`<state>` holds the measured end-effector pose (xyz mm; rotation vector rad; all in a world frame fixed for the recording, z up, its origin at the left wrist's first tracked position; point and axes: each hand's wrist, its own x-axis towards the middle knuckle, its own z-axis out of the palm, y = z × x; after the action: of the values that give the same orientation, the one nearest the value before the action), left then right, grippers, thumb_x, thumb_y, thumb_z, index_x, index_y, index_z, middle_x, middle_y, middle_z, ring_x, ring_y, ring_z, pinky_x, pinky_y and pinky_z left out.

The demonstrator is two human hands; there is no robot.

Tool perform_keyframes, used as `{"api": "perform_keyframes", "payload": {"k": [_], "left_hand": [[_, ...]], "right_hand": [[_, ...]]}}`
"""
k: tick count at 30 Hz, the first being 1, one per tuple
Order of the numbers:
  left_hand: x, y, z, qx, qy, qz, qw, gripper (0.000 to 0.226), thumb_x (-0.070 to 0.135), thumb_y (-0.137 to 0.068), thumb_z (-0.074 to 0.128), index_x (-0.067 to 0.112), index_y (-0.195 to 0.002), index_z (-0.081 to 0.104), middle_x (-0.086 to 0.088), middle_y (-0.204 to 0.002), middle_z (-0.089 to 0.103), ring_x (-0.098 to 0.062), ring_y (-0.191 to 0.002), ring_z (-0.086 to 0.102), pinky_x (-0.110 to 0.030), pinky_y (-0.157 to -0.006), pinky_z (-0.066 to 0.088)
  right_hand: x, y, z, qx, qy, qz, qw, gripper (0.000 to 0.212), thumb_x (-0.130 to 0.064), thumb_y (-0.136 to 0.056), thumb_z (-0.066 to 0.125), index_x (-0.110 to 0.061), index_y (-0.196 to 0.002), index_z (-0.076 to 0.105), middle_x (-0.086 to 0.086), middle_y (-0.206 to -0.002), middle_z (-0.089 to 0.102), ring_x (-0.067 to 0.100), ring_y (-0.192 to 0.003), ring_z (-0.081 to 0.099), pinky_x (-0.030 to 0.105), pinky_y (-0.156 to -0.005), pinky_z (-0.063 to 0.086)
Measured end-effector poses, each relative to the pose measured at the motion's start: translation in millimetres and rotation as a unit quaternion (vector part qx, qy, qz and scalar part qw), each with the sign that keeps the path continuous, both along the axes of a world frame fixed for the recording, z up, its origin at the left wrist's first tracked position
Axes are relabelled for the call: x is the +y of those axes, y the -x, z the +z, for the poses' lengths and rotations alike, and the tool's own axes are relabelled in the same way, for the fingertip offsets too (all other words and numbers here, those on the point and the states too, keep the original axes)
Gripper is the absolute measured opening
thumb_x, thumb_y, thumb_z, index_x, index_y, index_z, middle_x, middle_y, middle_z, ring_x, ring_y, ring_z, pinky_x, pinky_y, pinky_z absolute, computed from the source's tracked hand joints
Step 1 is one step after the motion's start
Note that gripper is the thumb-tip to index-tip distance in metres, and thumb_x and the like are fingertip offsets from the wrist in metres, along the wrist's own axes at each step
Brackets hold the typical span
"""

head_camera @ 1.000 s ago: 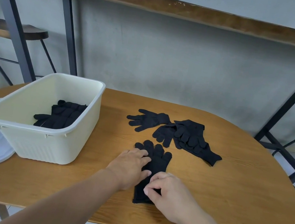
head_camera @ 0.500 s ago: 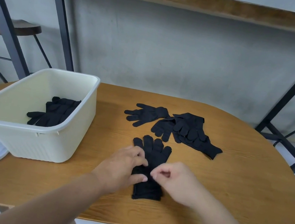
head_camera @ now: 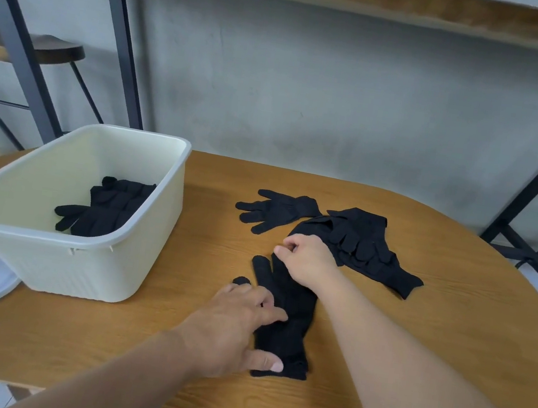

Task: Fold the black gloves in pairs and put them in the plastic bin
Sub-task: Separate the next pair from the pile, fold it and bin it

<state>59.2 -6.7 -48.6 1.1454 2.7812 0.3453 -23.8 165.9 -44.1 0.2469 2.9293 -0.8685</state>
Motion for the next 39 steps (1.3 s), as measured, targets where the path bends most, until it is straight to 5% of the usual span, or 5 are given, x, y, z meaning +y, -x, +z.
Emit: {"api": "perform_keyframes", "payload": {"k": [6, 11, 23, 34, 39], "left_hand": [[-3.1, 1.5, -4.5, 0.003, 0.022, -0.006, 1.0, 0.073, 0.076, -0.081, 0.044, 0.04, -0.145, 0.035, 0.014, -0.133, 0.031, -0.009, -0.118, 0.029, -0.022, -0.104, 0.012], [-2.5, 2.7, -4.6, -0.006, 0.022, -0.004, 1.0, 0.076, 0.077, -0.079, 0.045, 0.039, -0.144, 0.036, 0.013, -0.132, 0.032, -0.009, -0.117, 0.029, -0.026, -0.11, 0.015], [1.5, -3.7, 2.9, -0.013, 0.048, 0.0, 0.999, 0.08, 0.077, -0.078, 0.047, 0.036, -0.146, 0.034, 0.01, -0.137, 0.029, -0.015, -0.125, 0.028, -0.032, -0.113, 0.018], [8.7, -12.4, 20.0, 0.012, 0.068, -0.021, 0.997, 0.052, 0.059, -0.089, 0.05, 0.028, -0.131, 0.046, 0.003, -0.118, 0.039, -0.021, -0.101, 0.045, -0.03, -0.091, 0.033], [12.8, -14.1, 19.7, 0.021, 0.102, -0.039, 0.994, 0.04, 0.052, -0.094, 0.047, 0.024, -0.122, 0.056, -0.001, -0.115, 0.048, -0.022, -0.105, 0.05, -0.039, -0.111, 0.025]], "right_hand": [[-3.1, 13.6, -2.8, -0.025, 0.0, 0.02, 1.0, 0.021, -0.02, -0.093, 0.057, -0.029, -0.086, 0.074, -0.01, -0.103, 0.068, 0.012, -0.09, 0.061, 0.029, -0.076, 0.053], [2.2, 10.5, -2.2, -0.015, 0.045, -0.008, 0.999, 0.022, -0.033, -0.093, 0.062, -0.022, -0.111, 0.069, -0.004, -0.113, 0.065, 0.017, -0.103, 0.06, 0.031, -0.085, 0.05], [10.5, 8.2, 8.1, -0.017, 0.042, -0.014, 0.999, 0.021, -0.015, -0.094, 0.056, -0.003, -0.099, 0.073, 0.014, -0.111, 0.069, 0.028, -0.085, 0.062, 0.047, -0.085, 0.054], [13.2, 10.6, -2.9, 0.035, 0.065, -0.035, 0.997, 0.017, -0.023, -0.091, 0.061, -0.027, -0.079, 0.071, -0.009, -0.092, 0.068, 0.017, -0.082, 0.062, 0.035, -0.07, 0.056], [15.5, 7.9, -9.5, 0.081, -0.027, -0.047, 0.995, 0.021, -0.022, -0.087, 0.058, -0.029, -0.075, 0.075, -0.009, -0.084, 0.07, 0.014, -0.075, 0.064, 0.032, -0.064, 0.057]]}}
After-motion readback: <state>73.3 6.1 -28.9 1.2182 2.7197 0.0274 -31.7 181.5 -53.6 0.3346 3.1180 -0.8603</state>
